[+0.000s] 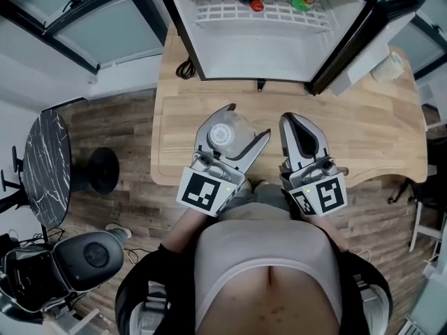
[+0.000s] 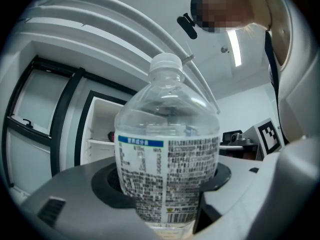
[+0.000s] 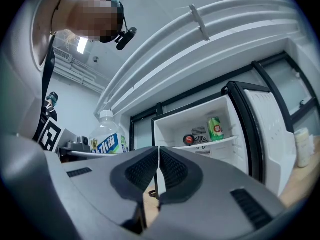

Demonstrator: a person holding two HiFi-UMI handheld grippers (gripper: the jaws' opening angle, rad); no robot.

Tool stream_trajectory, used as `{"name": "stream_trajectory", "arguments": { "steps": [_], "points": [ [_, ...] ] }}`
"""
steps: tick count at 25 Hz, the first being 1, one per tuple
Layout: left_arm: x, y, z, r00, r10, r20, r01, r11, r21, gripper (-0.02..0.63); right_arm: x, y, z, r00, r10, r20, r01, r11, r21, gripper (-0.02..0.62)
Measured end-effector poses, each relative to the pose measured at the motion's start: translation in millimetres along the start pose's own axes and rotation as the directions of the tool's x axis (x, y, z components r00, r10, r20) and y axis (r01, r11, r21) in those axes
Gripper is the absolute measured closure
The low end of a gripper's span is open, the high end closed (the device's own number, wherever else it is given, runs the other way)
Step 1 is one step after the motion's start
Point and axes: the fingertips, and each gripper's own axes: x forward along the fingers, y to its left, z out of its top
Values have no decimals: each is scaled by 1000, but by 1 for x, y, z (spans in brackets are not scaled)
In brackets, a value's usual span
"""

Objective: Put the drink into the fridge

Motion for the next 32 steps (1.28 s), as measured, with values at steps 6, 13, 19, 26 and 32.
{"name": "stream_trajectory", "arguments": {
  "steps": [6, 13, 19, 26, 32],
  "points": [
    [13, 3, -14, 1000, -26, 4, 26, 1000, -13, 273, -7, -11, -4, 999, -48, -15, 48, 999, -16, 565],
    [45, 14, -29, 999, -33, -20, 32, 999, -10, 273, -4, -34, -8, 997, -72, -31, 71, 997, -34, 565],
    [82, 33, -36, 1000, -4, -11, 4, 999, 32, 273, 11, -59, -10, 998, -59, -39, 57, 998, -32, 565],
    [120, 49, -52, 999, 13, -35, -12, 999, 39, 273, 26, -82, -18, 998, -40, -56, 39, 999, -21, 565],
    [150, 67, -71, 999, 29, -44, -26, 998, 50, 273, 27, -98, -20, 996, -49, -79, 47, 999, -25, 565]
  ]
}}
